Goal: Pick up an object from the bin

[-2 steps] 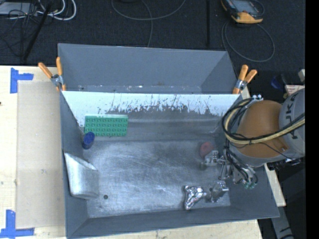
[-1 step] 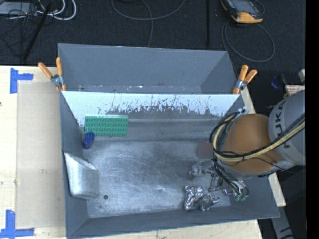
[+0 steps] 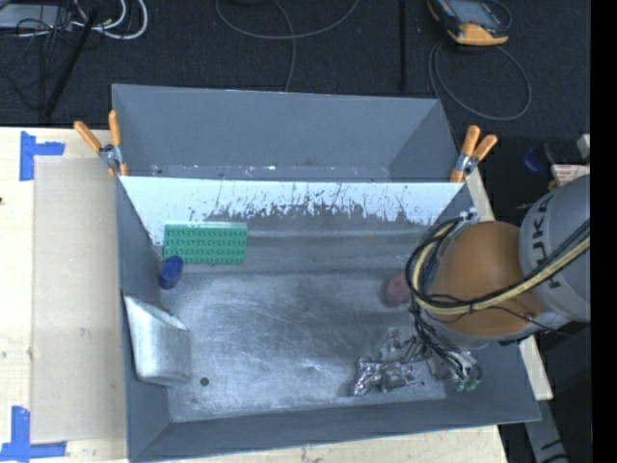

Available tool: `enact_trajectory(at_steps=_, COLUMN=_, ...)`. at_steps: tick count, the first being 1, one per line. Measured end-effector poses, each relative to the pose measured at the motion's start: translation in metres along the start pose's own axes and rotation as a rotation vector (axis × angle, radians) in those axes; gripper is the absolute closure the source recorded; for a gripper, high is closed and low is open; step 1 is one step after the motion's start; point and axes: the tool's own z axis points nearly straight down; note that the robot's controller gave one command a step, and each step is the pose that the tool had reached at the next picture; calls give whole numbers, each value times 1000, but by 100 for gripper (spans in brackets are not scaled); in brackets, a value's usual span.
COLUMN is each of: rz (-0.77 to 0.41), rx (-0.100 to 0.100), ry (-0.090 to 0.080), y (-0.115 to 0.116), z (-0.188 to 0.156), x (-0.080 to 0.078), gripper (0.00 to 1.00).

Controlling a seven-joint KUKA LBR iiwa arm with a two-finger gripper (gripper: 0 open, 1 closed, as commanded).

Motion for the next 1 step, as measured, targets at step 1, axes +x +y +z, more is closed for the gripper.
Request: enact_trajectory(at_steps=1, rz=35, rx=2, ry=-9, y=-7, z=-131, x=-5, gripper=100)
